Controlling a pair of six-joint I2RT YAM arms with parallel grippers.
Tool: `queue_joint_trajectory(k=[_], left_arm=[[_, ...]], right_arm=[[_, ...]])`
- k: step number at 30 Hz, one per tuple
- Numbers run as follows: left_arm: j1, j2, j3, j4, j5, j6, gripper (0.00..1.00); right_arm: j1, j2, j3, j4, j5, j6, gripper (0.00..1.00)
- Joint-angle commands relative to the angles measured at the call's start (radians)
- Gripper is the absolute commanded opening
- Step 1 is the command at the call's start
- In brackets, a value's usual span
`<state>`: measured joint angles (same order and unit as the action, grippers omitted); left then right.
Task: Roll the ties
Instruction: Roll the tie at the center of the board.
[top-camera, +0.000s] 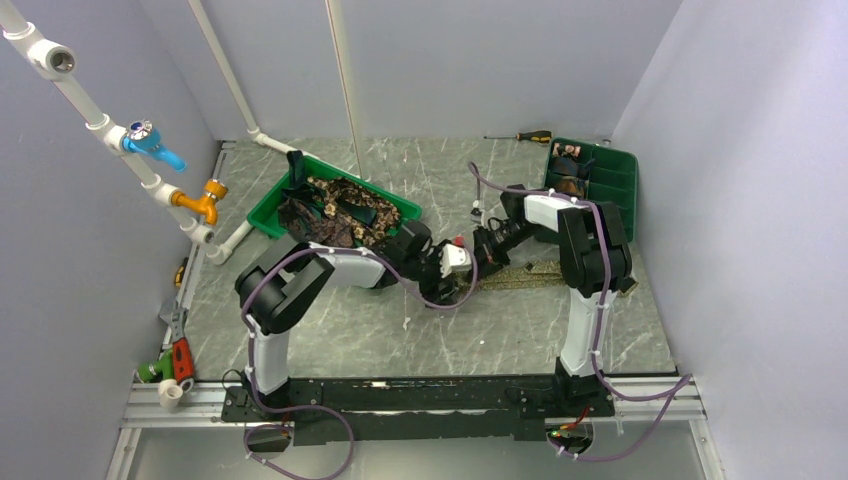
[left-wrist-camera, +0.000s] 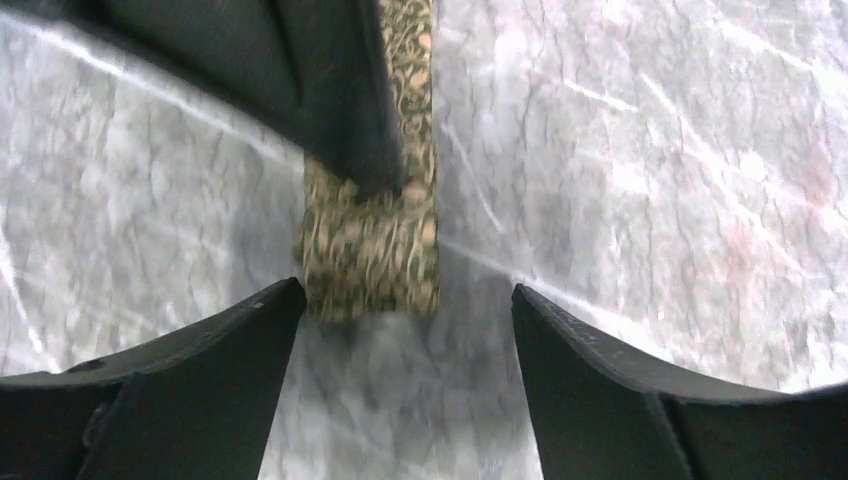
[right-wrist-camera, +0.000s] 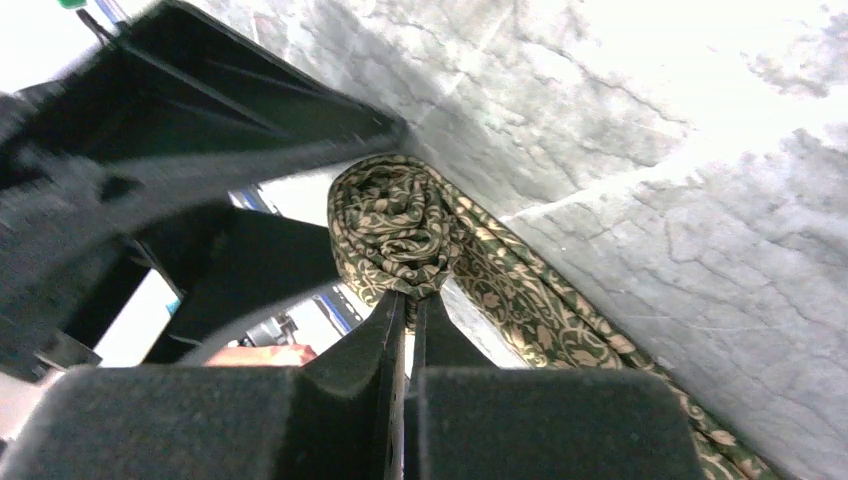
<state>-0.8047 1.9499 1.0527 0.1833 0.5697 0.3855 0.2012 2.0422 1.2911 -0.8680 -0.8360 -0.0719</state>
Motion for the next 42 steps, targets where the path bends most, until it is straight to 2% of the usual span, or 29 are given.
queue_joint_trajectory(k=[1,4,10,21,26,29,30,32,34,35,37,39,42], left_arm=[[0.057,-0.065,-0.108,0.044,0.047,-0.002,0.89],[0.065,-0.103,-0.160,0.139,0.061,0.009,0.97],[0.056,-0.065,-0.147,0.245,0.053,-0.049,0.99],[-0.039,0.048,0.034,0.253,0.020,0.014,0.84],[-0.049,0.101,0.092,0.169,-0.010,0.048,0.67],[-0.048,0.120,0.118,0.053,-0.007,0.071,0.42],[-0.048,0.119,0.117,0.006,-0.006,0.078,0.36],[-0.043,0.110,0.092,-0.065,0.009,0.104,0.31],[-0.037,0.094,0.050,-0.132,0.021,0.136,0.32],[-0.034,0.084,0.026,-0.152,0.024,0.153,0.32],[-0.032,0.069,-0.009,-0.195,0.026,0.184,0.31],[-0.026,0.057,-0.036,-0.248,0.032,0.207,0.29],[-0.012,0.038,-0.060,-0.298,0.055,0.237,0.27]], right_arm=[[-0.006,0.039,-0.021,0.026,0.171,-0.080,0.00],[-0.011,0.053,-0.036,0.036,0.201,-0.081,0.00],[-0.034,0.073,-0.033,0.041,0.233,-0.083,0.00],[-0.048,0.087,-0.026,0.040,0.247,-0.070,0.00],[-0.047,0.055,-0.040,0.041,0.186,-0.079,0.00],[-0.047,0.013,-0.049,0.036,0.134,-0.087,0.00],[-0.047,-0.006,-0.051,0.028,0.128,-0.092,0.00],[-0.051,-0.055,-0.057,0.014,0.114,-0.105,0.00],[-0.056,-0.104,-0.067,-0.001,0.108,-0.113,0.07],[-0.056,-0.123,-0.065,-0.026,0.102,-0.122,0.19],[-0.062,-0.158,-0.053,-0.067,0.098,-0.145,0.29],[-0.081,-0.201,-0.042,-0.088,0.120,-0.159,0.36],[-0.122,-0.248,-0.016,-0.106,0.233,-0.201,0.41]])
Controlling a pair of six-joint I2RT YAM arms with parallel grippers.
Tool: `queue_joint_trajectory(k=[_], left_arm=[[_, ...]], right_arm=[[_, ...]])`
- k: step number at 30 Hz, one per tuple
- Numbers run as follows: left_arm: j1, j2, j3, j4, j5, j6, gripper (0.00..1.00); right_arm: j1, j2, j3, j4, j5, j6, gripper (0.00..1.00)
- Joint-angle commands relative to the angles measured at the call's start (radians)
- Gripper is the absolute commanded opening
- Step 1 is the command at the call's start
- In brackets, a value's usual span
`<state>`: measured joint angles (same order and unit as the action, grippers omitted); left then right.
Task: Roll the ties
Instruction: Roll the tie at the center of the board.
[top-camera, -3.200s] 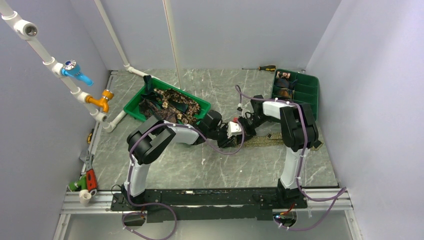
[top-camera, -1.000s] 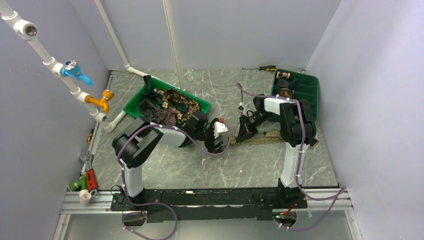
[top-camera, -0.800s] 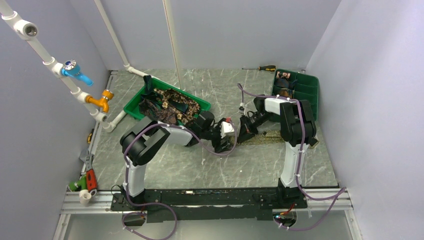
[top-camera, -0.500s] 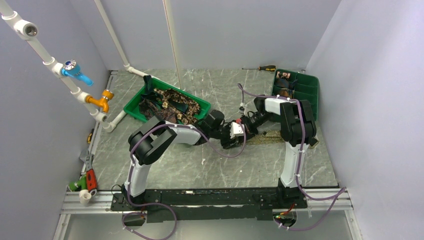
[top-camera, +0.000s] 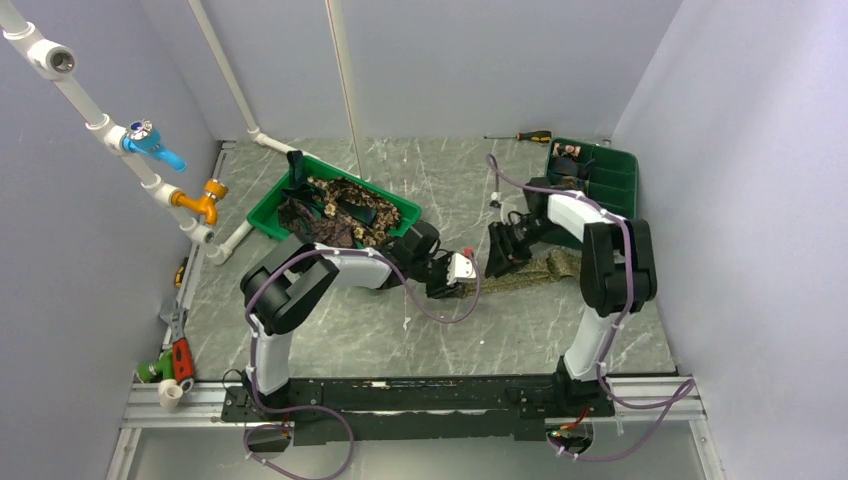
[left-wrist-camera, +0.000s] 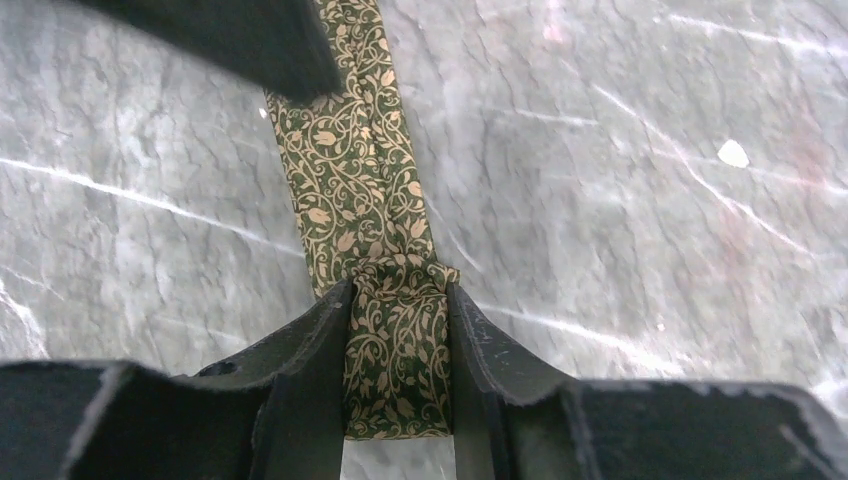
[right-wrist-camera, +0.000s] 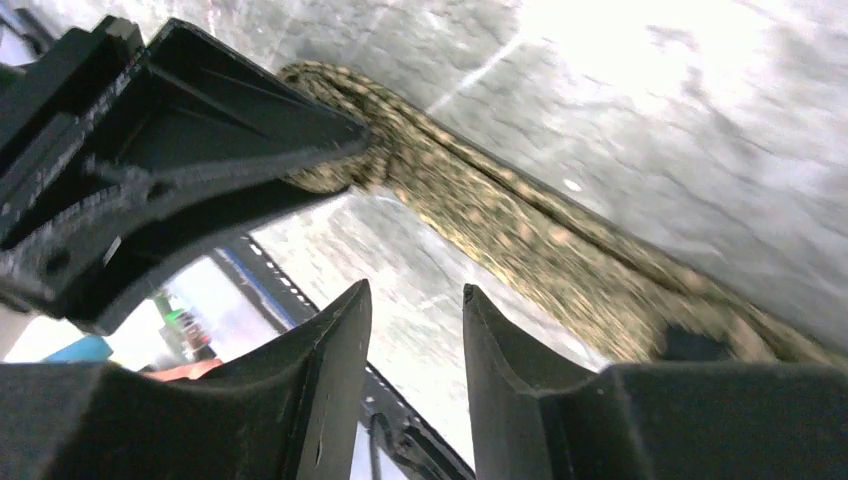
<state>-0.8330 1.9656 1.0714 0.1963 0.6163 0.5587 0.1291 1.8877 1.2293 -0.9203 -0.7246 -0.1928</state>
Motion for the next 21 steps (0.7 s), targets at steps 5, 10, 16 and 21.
queue_joint_trajectory(k=[5,10,16,21], left_arm=[[0.032,0.000,-0.079,-0.398,0.035,0.156,0.26],[0.053,0.019,-0.052,-0.466,0.044,0.213,0.27],[0.081,0.013,-0.026,-0.516,0.041,0.259,0.26],[0.095,0.008,-0.008,-0.547,0.041,0.284,0.27]], right_arm=[[-0.056,-0.160,0.032,-0.004,0.364,-0.172,0.44],[-0.072,-0.125,0.038,0.071,0.575,-0.214,0.44],[-0.176,-0.139,-0.031,0.031,0.665,-0.260,0.41],[-0.242,-0.185,-0.127,-0.002,0.711,-0.283,0.39]])
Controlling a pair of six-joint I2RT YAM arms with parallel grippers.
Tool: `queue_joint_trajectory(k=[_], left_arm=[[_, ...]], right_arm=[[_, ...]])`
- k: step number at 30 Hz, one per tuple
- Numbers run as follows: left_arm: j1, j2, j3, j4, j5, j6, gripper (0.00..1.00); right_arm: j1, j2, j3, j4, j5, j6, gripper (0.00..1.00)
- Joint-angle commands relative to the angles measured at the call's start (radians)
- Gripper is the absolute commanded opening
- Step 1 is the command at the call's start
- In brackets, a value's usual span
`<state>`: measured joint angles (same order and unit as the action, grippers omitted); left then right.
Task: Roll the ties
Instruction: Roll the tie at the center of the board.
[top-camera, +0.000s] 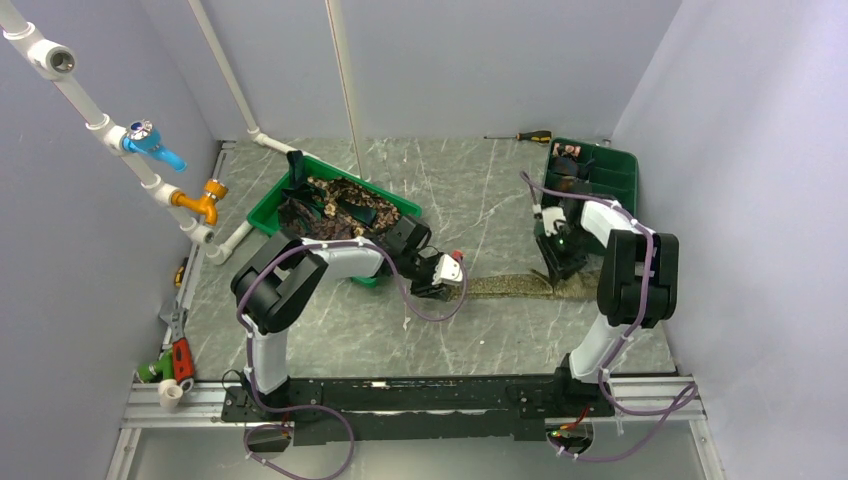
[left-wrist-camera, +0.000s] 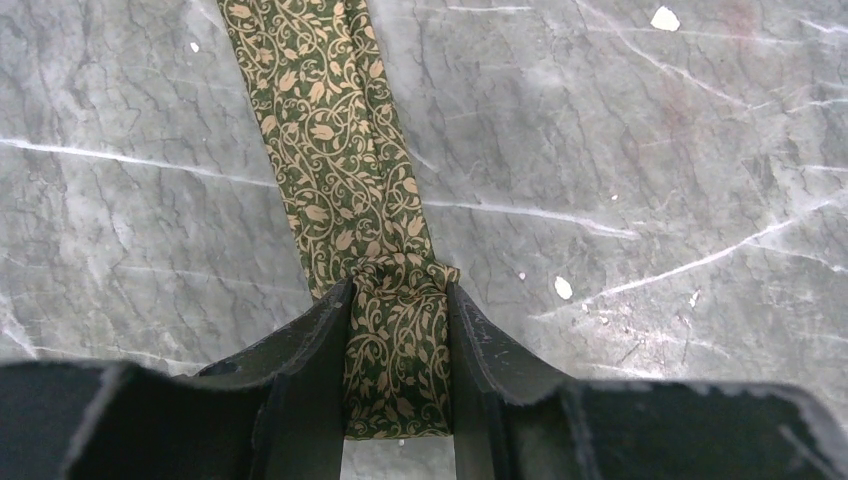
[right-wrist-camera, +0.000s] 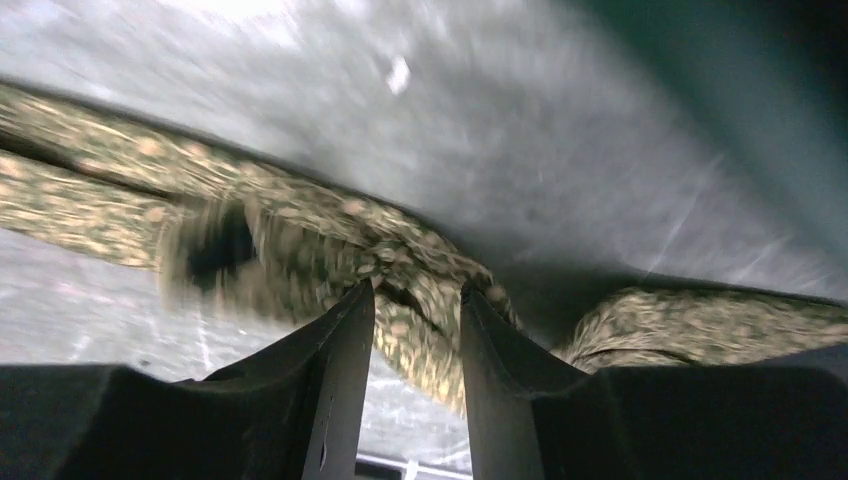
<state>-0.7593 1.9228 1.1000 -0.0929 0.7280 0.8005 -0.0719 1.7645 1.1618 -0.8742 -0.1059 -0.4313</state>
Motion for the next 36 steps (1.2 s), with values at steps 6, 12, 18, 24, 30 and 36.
queue_joint_trajectory(k=[6,12,18,24,30,36], left_arm=[[0.023,0.060,-0.031,-0.264,-0.068,0.047,0.27],[0.023,0.059,-0.030,-0.260,-0.065,0.038,0.27],[0.022,0.059,-0.035,-0.241,-0.060,0.008,0.28],[0.026,0.058,-0.042,-0.223,-0.062,-0.003,0.29],[0.032,0.064,-0.042,-0.208,-0.060,-0.038,0.31],[0.032,0.055,-0.059,-0.181,-0.065,-0.049,0.32]], right_arm=[[-0.130,-0.071,0.009,-0.040,0.116,-0.067,0.40],[-0.132,-0.106,0.155,-0.179,-0.153,-0.070,0.44],[-0.105,-0.193,0.177,-0.209,-0.404,-0.063,0.44],[-0.074,-0.356,0.082,0.130,-0.540,0.139,0.74],[-0.051,-0.211,0.013,0.241,-0.879,0.406,0.58],[0.153,-0.189,-0.120,0.403,-0.808,0.545,0.43]])
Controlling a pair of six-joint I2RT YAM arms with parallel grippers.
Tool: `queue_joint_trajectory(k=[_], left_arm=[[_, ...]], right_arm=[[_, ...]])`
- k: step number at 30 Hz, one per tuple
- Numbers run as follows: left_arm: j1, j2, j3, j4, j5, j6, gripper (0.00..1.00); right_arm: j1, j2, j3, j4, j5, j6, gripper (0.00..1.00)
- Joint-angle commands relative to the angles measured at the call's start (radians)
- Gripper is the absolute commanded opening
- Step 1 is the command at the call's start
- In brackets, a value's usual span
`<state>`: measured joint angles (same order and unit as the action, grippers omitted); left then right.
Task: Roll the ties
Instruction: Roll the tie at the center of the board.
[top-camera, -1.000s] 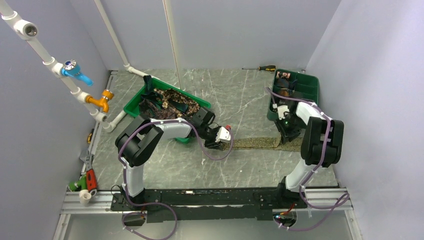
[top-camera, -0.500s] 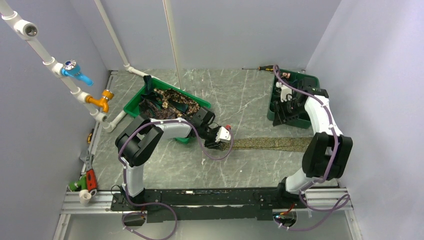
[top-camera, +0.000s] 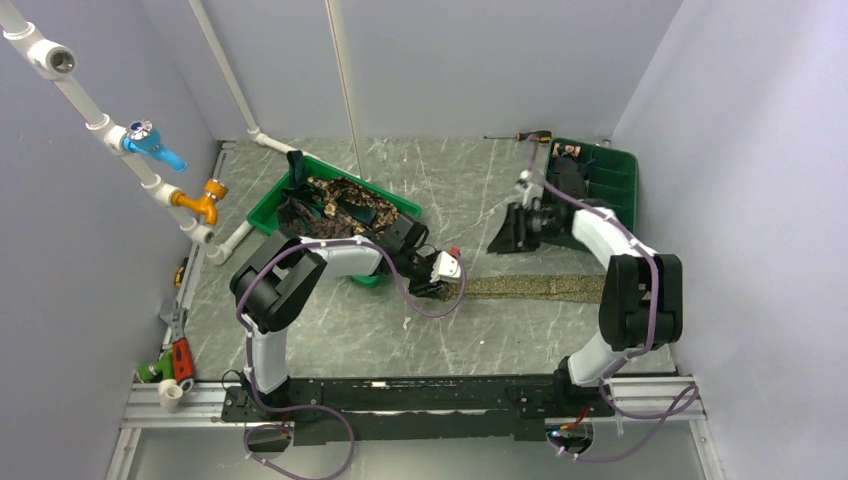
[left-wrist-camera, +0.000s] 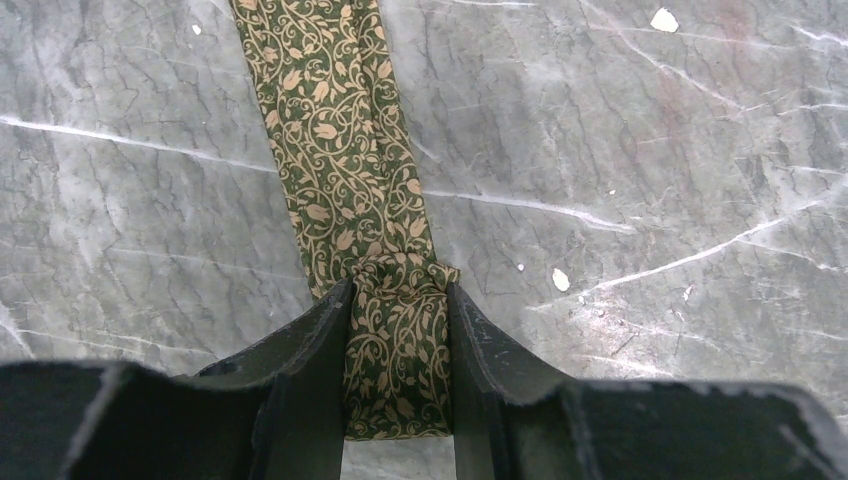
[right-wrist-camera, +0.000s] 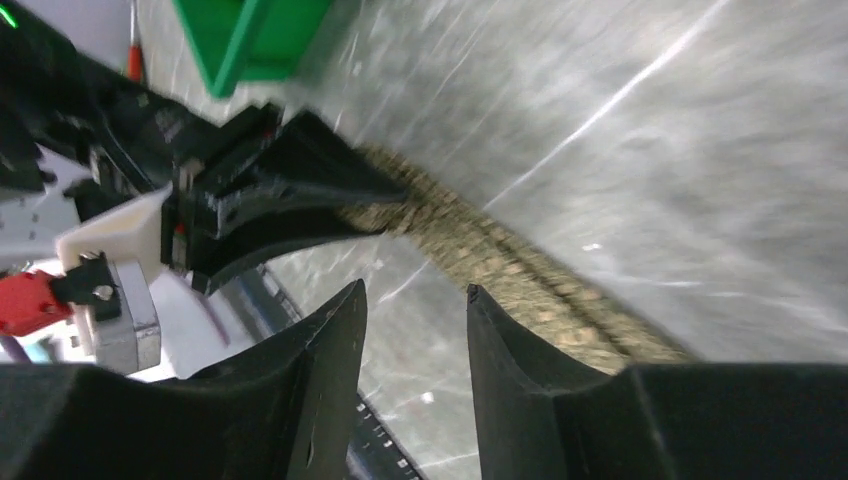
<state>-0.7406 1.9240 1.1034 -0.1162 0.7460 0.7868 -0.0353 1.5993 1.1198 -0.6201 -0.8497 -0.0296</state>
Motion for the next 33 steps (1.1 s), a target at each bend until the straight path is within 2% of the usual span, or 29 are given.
queue_joint_trajectory(k=[1,6,13,16,19,22,26,33], left_arm=[[0.014,0.053,-0.063,-0.157,-0.087,-0.038,0.32],[0.017,0.044,-0.070,-0.147,-0.093,-0.044,0.32],[0.017,0.041,-0.068,-0.137,-0.096,-0.062,0.35],[0.027,0.027,-0.069,-0.113,-0.088,-0.103,0.39],[0.059,-0.043,-0.125,0.003,-0.050,-0.216,0.41],[0.069,-0.149,-0.204,0.186,-0.055,-0.337,0.42],[0.068,-0.184,-0.264,0.302,-0.077,-0.419,0.43],[0.068,-0.103,-0.261,0.268,-0.109,-0.382,0.40]], right_arm=[[0.147,-0.005,-0.074,0.143,-0.045,0.132,0.39],[0.223,0.128,-0.075,0.028,0.062,0.008,0.27],[0.230,0.249,-0.065,0.004,0.235,-0.062,0.24],[0.232,0.292,-0.051,-0.019,0.330,-0.093,0.21],[0.233,0.301,-0.053,-0.025,0.392,-0.114,0.20],[0.231,0.301,-0.054,-0.021,0.426,-0.133,0.20],[0.231,0.308,-0.056,-0.009,0.455,-0.160,0.20],[0.233,0.269,-0.035,-0.025,0.427,-0.202,0.21]])
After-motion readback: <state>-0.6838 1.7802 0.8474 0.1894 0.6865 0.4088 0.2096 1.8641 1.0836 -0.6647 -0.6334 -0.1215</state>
